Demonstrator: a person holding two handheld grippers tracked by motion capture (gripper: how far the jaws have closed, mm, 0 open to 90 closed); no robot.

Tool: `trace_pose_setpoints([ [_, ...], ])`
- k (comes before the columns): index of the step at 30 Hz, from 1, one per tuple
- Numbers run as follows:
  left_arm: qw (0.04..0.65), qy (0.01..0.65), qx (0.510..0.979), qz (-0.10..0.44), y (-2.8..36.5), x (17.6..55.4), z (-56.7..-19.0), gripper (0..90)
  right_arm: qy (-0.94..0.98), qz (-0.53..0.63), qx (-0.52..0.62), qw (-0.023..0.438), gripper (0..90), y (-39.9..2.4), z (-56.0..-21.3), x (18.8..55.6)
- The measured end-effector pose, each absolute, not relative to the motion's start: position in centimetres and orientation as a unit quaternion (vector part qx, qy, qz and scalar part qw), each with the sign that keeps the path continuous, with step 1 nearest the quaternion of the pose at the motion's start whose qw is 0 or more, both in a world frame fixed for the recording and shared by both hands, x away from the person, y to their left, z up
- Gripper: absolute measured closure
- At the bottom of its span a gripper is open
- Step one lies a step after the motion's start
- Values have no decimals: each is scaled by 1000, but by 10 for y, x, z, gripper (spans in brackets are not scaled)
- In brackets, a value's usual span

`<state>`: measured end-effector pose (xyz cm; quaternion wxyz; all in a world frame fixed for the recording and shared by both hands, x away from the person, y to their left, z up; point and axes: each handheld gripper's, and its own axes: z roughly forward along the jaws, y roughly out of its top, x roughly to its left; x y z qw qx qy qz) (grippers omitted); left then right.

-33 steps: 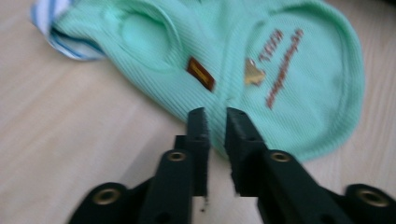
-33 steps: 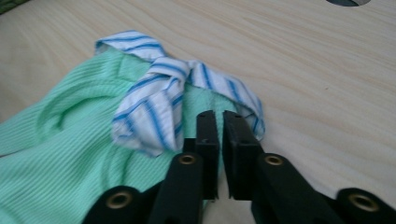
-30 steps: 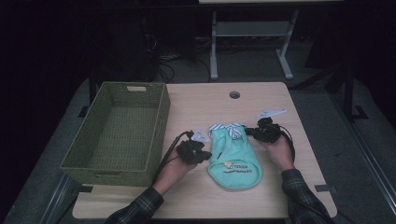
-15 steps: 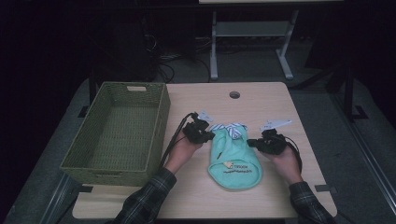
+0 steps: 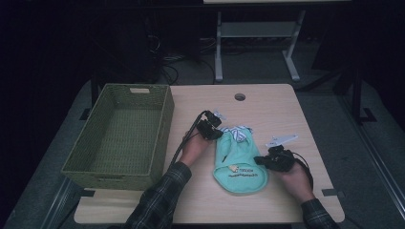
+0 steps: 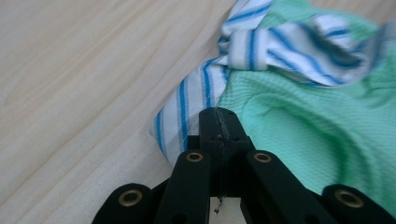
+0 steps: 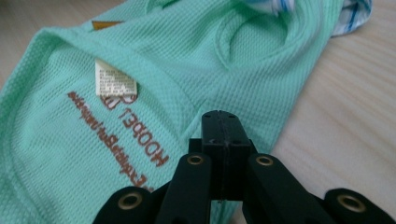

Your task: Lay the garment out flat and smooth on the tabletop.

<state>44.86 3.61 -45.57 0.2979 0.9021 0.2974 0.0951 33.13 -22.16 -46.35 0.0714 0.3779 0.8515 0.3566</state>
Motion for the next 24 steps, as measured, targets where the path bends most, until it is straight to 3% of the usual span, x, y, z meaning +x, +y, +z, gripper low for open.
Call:
trace_pose_setpoints([
  [12,289,311,901,87,52,436,-455,898,852,347,384,78,898,-230,-466,335],
  [24,275,310,907,76,69,393,-452,898,850,346,389,82,898,-235,-467,341],
])
